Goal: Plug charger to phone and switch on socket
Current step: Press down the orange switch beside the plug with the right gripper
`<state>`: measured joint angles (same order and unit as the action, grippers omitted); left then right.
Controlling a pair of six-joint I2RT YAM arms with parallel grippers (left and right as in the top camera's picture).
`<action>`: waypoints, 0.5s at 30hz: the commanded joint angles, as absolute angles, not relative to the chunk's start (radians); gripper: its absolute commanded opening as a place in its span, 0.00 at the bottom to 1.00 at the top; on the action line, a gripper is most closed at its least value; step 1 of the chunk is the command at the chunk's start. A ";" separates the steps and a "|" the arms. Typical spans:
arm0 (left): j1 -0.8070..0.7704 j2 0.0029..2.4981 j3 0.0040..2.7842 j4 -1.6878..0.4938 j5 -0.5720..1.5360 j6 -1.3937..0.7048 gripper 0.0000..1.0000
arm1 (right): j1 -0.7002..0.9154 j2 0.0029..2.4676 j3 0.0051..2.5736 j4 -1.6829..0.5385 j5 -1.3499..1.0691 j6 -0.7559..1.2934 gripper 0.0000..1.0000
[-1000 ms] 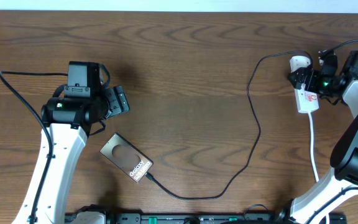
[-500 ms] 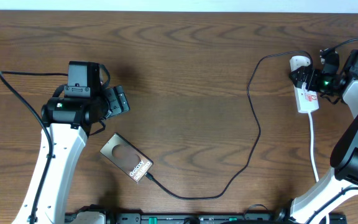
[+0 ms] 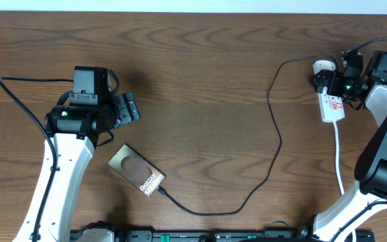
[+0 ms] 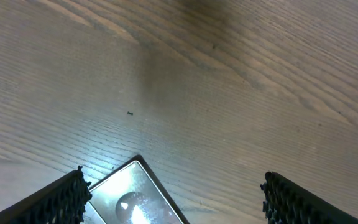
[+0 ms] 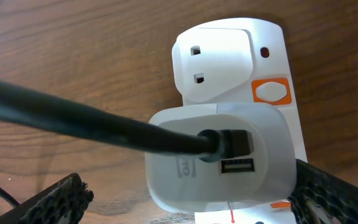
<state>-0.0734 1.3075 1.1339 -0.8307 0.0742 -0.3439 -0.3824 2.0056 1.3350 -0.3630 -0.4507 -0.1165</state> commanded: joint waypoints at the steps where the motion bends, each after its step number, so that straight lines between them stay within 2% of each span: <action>1: -0.076 1.313 1.148 -0.834 0.060 -0.355 0.88 | -0.357 2.025 1.335 -0.362 -0.506 -0.098 0.99; 15: -0.076 1.313 1.148 -0.834 0.060 -0.354 0.88 | -0.340 2.107 1.335 -0.390 -0.601 -0.056 0.99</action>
